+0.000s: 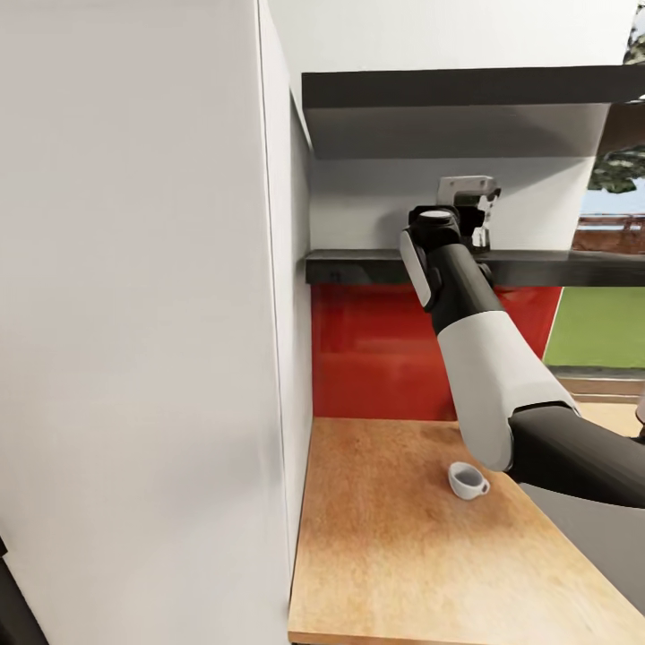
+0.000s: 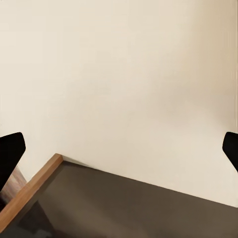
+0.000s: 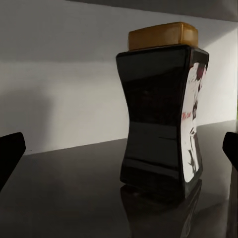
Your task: Set up a coffee station on the kitchen countertop: keep the coffee maker on the countertop, move the bottle of coffee from the kitchen shelf to the counter next to the coffee maker, place a paper coffee filter on top of the coffee maker, put the saucer next to the coffee maker with the coffee cup on the saucer, and place the electric kettle next to the coffee maker.
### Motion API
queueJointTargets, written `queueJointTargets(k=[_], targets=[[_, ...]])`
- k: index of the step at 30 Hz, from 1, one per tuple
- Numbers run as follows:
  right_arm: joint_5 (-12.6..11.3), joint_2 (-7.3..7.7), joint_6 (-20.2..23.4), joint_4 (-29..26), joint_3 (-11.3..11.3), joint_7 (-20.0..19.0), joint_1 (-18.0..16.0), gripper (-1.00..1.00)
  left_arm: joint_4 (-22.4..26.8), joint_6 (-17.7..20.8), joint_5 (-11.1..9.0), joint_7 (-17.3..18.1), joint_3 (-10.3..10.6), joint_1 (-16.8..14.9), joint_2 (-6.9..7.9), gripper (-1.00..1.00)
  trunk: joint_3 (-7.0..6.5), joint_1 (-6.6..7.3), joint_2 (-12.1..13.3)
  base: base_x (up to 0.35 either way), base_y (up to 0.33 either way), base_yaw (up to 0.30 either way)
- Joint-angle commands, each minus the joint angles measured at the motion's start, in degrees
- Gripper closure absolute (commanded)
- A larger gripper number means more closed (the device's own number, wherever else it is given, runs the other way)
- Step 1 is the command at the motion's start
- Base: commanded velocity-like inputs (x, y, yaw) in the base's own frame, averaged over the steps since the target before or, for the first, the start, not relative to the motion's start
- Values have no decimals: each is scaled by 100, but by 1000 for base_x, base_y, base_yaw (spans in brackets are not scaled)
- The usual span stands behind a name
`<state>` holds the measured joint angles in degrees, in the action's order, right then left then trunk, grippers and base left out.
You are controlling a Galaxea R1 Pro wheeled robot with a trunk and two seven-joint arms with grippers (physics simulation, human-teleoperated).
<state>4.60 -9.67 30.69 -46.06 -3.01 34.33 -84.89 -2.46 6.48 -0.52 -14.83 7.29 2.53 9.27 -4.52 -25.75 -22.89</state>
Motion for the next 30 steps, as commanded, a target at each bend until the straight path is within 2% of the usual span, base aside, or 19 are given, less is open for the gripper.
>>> queueJointTargets(k=[1,7,17,30], targets=[[49,0,51,3,-7,2,-1,-100,6,29,0,-11,45,2,-2,-100,0,-3,-3,89,0,0],[49,1,51,16,-7,-1,-1,-100,1,29,8,-11,45,9,11,-100,-1,-3,-3,33,0,-11],[49,1,52,17,-8,4,-1,-100,0,29,8,-11,51,15,5,-100,-31,-3,-3,1,0,-186],[49,1,51,18,-7,4,7,-100,4,28,12,-20,53,20,23,-100,-33,-3,-3,49,0,-10]])
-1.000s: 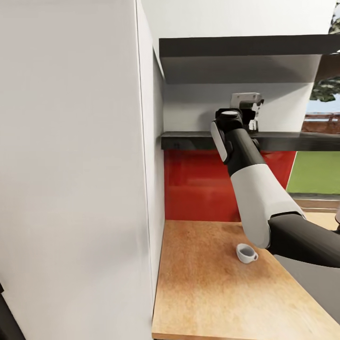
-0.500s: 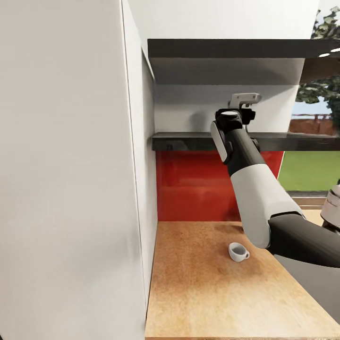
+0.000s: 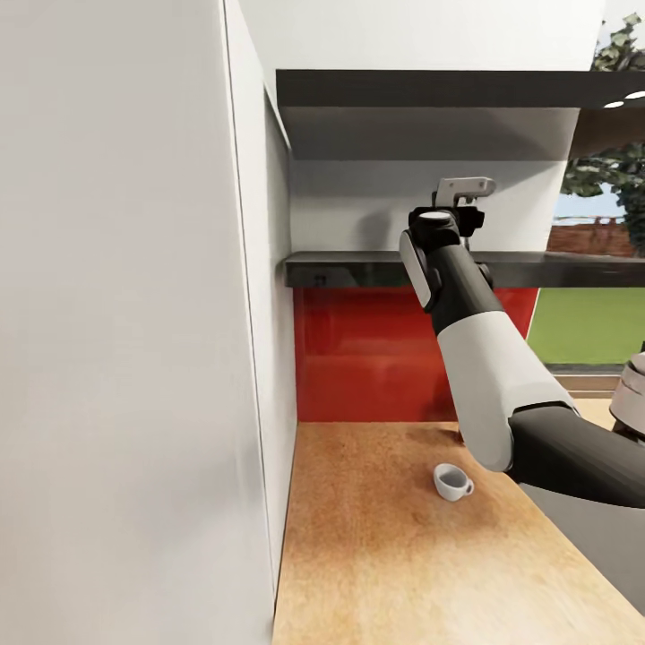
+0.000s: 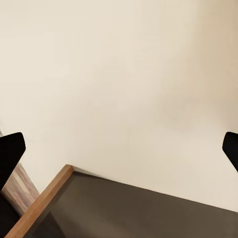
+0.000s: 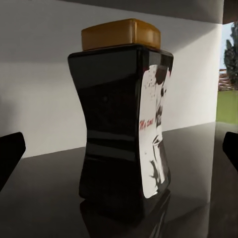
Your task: Set up a coffee station on the kitchen countertop: keep the coffee maker on the countertop, move the bottle of coffee from the kitchen shelf to the counter next to the coffee maker, place a paper coffee filter on top of the coffee maker, put the saucer next to the coffee maker with the coffee cup on the saucer, and place the electric kettle next to the coffee maker.
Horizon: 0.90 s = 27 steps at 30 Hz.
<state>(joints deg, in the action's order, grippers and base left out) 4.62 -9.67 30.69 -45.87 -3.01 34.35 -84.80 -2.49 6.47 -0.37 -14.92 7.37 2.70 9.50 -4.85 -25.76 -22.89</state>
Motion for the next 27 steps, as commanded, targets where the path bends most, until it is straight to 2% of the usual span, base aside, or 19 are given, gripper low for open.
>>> queueJointTargets(k=[1,10,21,27], targets=[[48,0,51,-1,-7,1,-1,-100,5,29,-4,-9,45,2,1,-100,0,-2,-2,12,0,0],[46,42,51,8,-7,1,7,-100,3,30,-7,-3,45,2,28,-100,0,-2,-2,51,0,-81],[41,44,51,0,-14,1,14,-100,3,38,-7,2,45,42,34,-100,0,-2,-2,33,0,-4],[44,44,51,7,-14,1,16,-100,3,39,-7,0,45,57,34,-100,0,-2,-2,155,0,0]])
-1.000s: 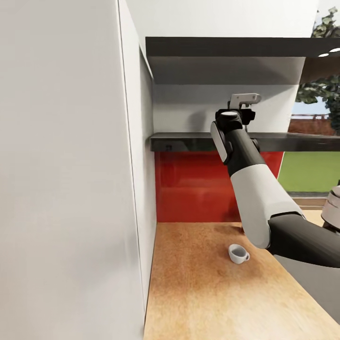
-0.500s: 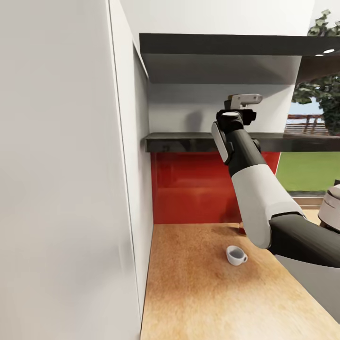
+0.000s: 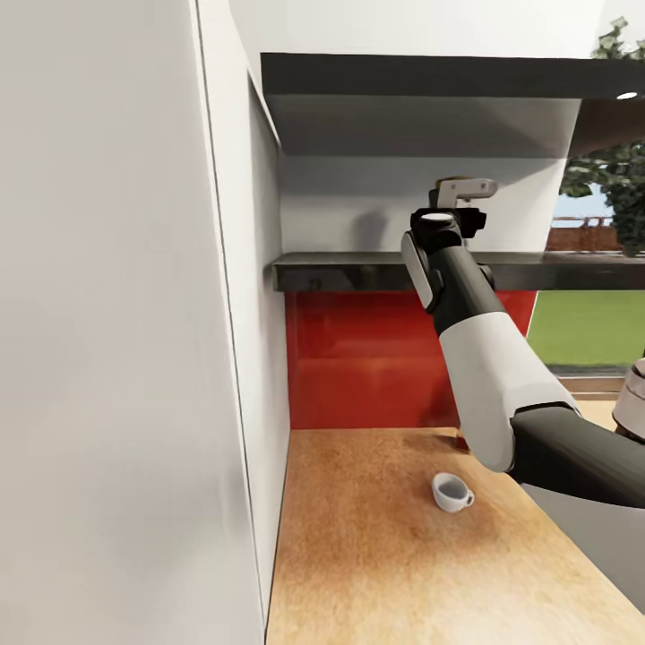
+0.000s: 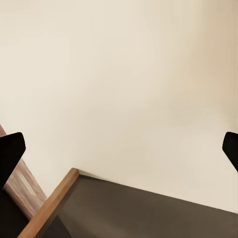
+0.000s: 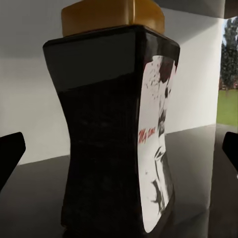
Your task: Set up a coffee station on the kitchen countertop: keep the coffee maker on the countertop, move the bottle of coffee from the kitchen shelf to the counter next to the coffee maker, place a paper coffee filter on top of the coffee maker, put the saucer next to the coffee maker with the coffee cup on the saucer, and place the electric kettle next to the coffee maker.
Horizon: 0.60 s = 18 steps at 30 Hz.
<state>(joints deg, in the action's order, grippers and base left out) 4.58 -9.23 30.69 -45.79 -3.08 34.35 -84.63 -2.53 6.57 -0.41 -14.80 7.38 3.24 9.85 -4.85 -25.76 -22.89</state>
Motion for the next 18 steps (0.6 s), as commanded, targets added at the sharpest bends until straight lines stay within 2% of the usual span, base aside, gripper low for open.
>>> queueJointTargets(k=[1,18], targets=[[49,0,51,0,-6,2,-1,-100,7,29,-3,-12,44,6,-1,-100,0,-3,-3,60,0,0],[46,7,51,0,0,2,138,-100,7,28,-4,-6,47,14,0,-100,0,-3,-3,64,0,0]])
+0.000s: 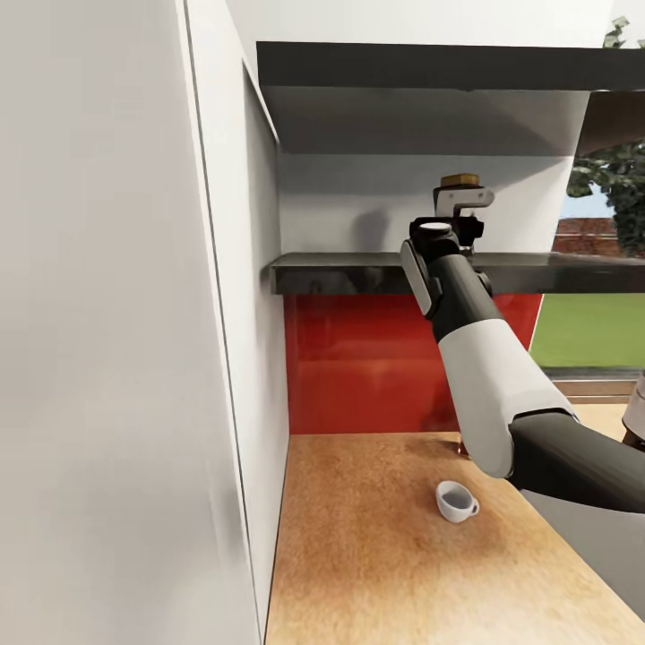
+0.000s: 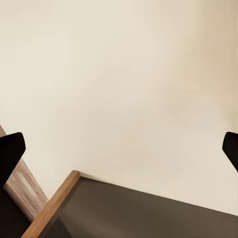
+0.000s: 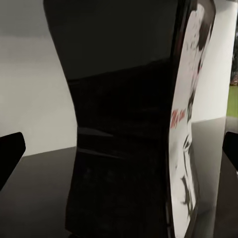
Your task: Set up a coffee station on the kitchen countertop: keep the coffee maker on the countertop, move the bottle of coffee from the kitchen shelf to the counter next to the coffee maker, place a paper coffee filter on top of the coffee maker, put the saucer next to the coffee maker with the coffee cup on the saucer, and place the electric kettle next to the coffee maker.
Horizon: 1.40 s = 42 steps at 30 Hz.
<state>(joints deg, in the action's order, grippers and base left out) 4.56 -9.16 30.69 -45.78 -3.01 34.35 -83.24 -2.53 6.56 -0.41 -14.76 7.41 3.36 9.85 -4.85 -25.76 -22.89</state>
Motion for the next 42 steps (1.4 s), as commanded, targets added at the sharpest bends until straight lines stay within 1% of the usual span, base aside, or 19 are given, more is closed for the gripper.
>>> queueJointTargets(k=[1,16,26,39,40,42], targets=[[47,0,51,-1,-7,2,-1,-100,7,29,-3,-11,46,3,-1,-100,1,-2,-3,5,0,0],[45,66,51,-1,-7,2,0,-100,7,23,-3,-16,50,24,-9,-100,1,-2,-3,48,0,0],[45,72,51,-1,-7,2,0,-100,7,28,-3,-18,43,24,-4,-100,1,-2,-3,111,-28,0],[45,72,51,-1,-7,2,0,-100,7,22,-3,-18,50,25,-10,-100,1,-2,-3,11,-3,0],[45,72,51,-1,-7,2,0,100,7,21,-3,-18,50,23,-10,-100,1,-2,-3,0,0,0],[45,72,51,-5,-7,2,0,100,7,21,-3,-18,50,24,-10,-100,1,-2,-3,0,0,0]])
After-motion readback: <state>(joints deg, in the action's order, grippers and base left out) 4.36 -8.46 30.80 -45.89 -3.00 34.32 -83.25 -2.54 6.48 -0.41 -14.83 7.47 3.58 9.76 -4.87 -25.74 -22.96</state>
